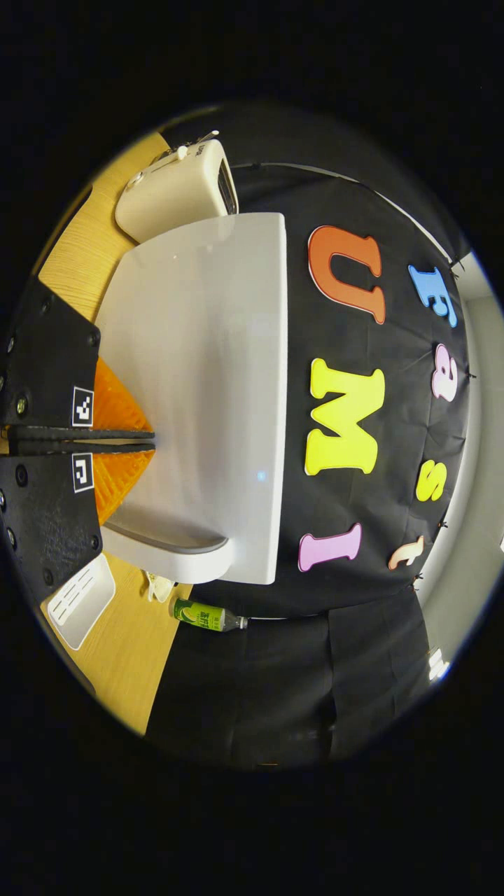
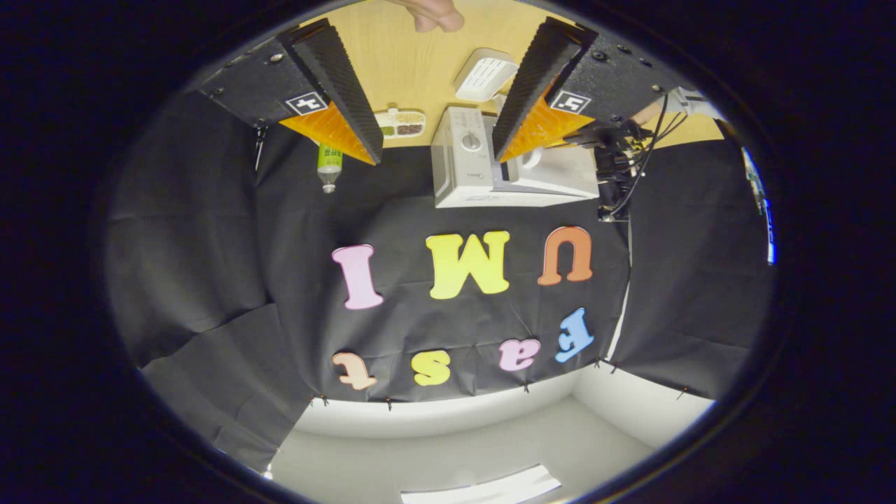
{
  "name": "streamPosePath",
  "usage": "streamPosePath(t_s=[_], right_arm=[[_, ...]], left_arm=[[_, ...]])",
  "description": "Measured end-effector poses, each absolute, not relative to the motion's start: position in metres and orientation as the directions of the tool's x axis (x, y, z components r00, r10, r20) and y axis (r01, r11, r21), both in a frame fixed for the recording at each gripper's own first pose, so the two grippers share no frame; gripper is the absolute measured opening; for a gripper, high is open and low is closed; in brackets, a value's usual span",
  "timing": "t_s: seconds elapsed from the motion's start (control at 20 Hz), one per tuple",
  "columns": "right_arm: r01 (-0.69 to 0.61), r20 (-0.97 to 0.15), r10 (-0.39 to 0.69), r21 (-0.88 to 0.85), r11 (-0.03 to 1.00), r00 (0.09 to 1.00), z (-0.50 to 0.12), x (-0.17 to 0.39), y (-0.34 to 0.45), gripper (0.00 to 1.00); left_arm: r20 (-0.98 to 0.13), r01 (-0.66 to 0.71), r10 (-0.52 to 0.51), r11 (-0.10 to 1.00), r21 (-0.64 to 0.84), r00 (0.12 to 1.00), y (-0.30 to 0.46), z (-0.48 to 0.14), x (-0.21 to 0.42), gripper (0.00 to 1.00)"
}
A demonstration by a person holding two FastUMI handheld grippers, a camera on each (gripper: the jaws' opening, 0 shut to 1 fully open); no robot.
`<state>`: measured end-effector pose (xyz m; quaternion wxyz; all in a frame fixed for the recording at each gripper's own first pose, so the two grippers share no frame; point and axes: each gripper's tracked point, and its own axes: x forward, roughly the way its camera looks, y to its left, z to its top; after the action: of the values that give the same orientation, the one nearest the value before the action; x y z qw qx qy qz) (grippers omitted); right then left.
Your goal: Open the microwave oven with the left hand, put the food in, and close the microwave oven.
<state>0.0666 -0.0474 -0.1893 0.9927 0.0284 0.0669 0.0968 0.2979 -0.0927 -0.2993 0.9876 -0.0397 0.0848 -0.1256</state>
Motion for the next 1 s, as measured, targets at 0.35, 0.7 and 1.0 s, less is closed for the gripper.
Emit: streamPosePath(t_s=[0.35, 0.7, 1.0], right_arm=[[-0.173, -0.16, 0.182, 0.072, 0.982, 0.97, -0.21, 0.084, -0.056, 0.92], [-0.152, -0.185, 0.171, 0.114, 0.982, 0.968, -0.214, 0.078, -0.047, 0.92], [-0.122, -0.205, 0.136, 0.076, 0.99, 0.969, -0.198, 0.058, -0.032, 0.92]], left_arm=[[-0.207, 0.145, -0.159, 0.986, -0.08, 0.965, -0.096, -0.308, 0.34, 0.0], [-0.235, 0.116, -0.122, 0.992, -0.039, 0.964, -0.094, -0.303, 0.349, 0.01], [-0.261, 0.12, -0.136, 0.99, -0.074, 0.956, -0.091, -0.288, 0.32, 0.0]])
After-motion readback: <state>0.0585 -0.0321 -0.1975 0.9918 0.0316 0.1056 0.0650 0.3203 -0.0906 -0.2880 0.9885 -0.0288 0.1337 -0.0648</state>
